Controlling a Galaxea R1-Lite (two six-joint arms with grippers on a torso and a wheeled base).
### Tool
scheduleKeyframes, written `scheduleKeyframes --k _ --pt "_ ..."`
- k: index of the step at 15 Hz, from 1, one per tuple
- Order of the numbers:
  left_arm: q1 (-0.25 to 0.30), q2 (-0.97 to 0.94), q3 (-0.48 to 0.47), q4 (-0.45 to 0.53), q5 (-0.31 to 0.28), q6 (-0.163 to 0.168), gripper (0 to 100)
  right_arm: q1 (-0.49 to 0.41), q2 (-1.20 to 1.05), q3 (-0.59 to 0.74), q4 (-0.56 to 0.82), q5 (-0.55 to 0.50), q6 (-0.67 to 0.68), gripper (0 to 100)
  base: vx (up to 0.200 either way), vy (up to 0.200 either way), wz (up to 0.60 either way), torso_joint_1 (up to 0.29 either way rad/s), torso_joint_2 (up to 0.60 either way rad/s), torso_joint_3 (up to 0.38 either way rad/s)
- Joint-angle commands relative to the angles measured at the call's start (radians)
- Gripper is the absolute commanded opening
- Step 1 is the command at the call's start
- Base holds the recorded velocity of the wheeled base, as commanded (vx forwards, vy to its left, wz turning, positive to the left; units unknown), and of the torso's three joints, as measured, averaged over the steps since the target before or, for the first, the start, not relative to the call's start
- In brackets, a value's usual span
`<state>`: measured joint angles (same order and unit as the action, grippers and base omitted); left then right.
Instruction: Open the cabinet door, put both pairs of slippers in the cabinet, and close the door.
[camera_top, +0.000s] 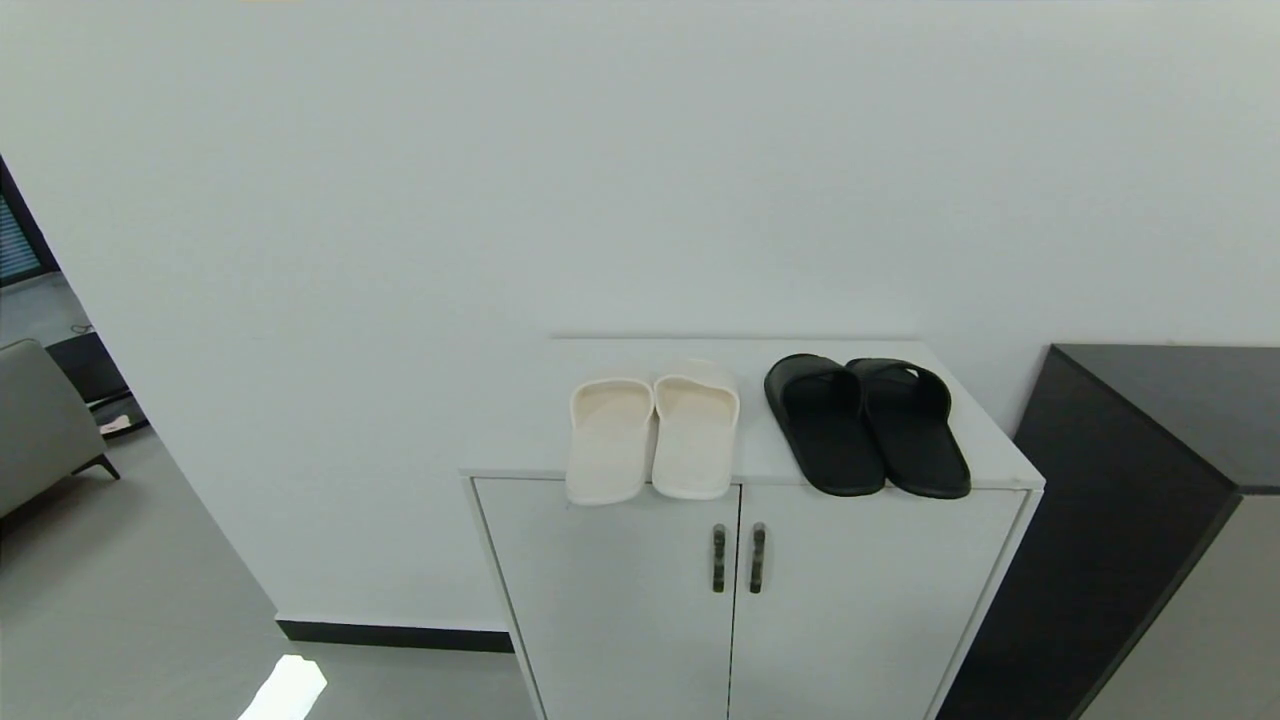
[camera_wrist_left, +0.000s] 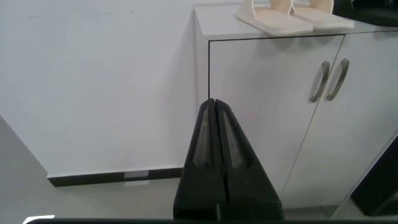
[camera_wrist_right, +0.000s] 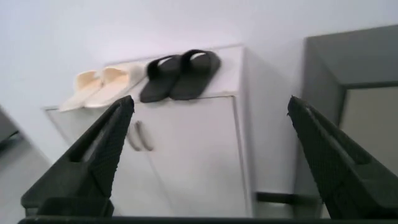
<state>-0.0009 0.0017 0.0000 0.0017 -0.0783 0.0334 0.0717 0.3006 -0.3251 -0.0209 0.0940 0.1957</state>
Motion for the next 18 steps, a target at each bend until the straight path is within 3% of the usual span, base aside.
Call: scheduleKeyframes --k 1,5,6,9,10,12,13,15,18 --pt "0.001 0.000 0.000 0.000 0.000 0.002 0 0.060 0.368 -0.111 -0.136 0.049 0.010 100 0.000 0.000 0.00 0.000 0.00 0.000" --pt "-0.001 0.000 0.000 0.000 0.034 0.028 0 0.145 0.577 -0.195 -0.226 -0.007 0.008 100 0.000 0.000 0.00 0.000 0.00 0.000" --pt "0.001 0.000 0.000 0.000 0.034 0.029 0 0.201 0.624 -0.218 -0.229 -0.062 0.010 100 0.000 0.000 0.00 0.000 0.00 0.000" --pt "-0.001 0.000 0.000 0.000 0.032 0.029 0 0.504 0.808 -0.341 -0.234 -0.312 0.083 100 0.000 0.000 0.00 0.000 0.00 0.000" --pt "0.001 0.000 0.000 0.000 0.034 0.026 0 0.543 0.876 -0.390 -0.234 -0.353 0.097 100 0.000 0.000 0.00 0.000 0.00 0.000" --pt "0.001 0.000 0.000 0.000 0.032 0.025 0 0.551 0.948 -0.446 -0.235 -0.375 0.097 100 0.000 0.000 0.00 0.000 0.00 0.000" --pt "-0.001 0.000 0.000 0.001 0.032 0.022 0 0.554 1.060 -0.566 -0.237 -0.433 0.093 100 0.000 0.000 0.00 0.000 0.00 0.000" --pt "0.001 0.000 0.000 0.001 0.031 0.022 0 0.566 1.187 -0.654 -0.237 -0.505 0.088 100 0.000 0.000 0.00 0.000 0.00 0.000" --pt "0.001 0.000 0.000 0.001 0.031 0.020 0 0.562 1.307 -0.724 -0.240 -0.511 0.056 100 0.000 0.000 0.00 0.000 0.00 0.000"
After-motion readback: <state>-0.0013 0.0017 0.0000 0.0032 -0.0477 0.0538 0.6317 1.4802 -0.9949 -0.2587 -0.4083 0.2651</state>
